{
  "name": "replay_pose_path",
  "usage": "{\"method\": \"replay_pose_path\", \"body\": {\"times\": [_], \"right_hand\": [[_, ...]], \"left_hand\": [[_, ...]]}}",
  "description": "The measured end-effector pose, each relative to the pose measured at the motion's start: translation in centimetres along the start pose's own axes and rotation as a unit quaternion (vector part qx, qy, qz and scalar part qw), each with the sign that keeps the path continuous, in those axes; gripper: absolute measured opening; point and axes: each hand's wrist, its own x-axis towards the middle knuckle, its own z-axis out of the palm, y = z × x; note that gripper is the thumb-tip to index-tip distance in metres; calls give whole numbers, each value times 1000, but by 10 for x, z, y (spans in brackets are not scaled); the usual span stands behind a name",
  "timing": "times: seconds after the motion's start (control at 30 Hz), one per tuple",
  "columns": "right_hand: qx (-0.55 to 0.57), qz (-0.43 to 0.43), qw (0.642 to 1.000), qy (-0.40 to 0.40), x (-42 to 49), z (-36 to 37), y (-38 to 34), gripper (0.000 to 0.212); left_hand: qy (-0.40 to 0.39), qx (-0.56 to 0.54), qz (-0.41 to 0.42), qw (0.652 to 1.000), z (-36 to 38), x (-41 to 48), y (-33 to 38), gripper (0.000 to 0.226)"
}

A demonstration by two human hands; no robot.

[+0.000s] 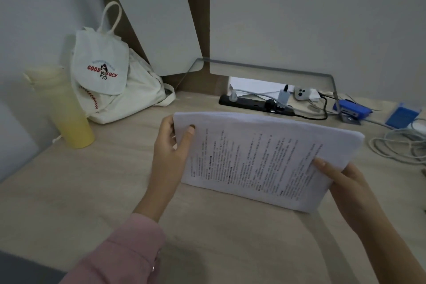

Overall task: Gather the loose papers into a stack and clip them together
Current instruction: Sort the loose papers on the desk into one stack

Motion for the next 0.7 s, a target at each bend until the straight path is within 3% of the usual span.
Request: {"method": "replay_pose_path", "body": {"times": [0.23, 0.37, 0.5, 0.63, 0.7], "right_hand": [[9, 3, 1000, 9, 6, 6, -2, 39], [10, -5, 1000, 0, 6, 7, -4, 54], [19, -1, 1000, 0, 7, 6, -3, 46], [1, -2, 1000, 0, 7, 8, -3, 77], [1, 3, 1000, 4, 6, 7, -1, 82]], "left_hand": [[56, 67, 85, 993, 3, -1, 1, 43], [76, 73, 101, 989, 5, -1, 0, 38], [66, 72, 93, 991, 4, 1, -2, 36], [51, 84, 74, 992, 3, 3, -5, 42], [36, 92, 61, 993, 3, 2, -7, 46]]}}
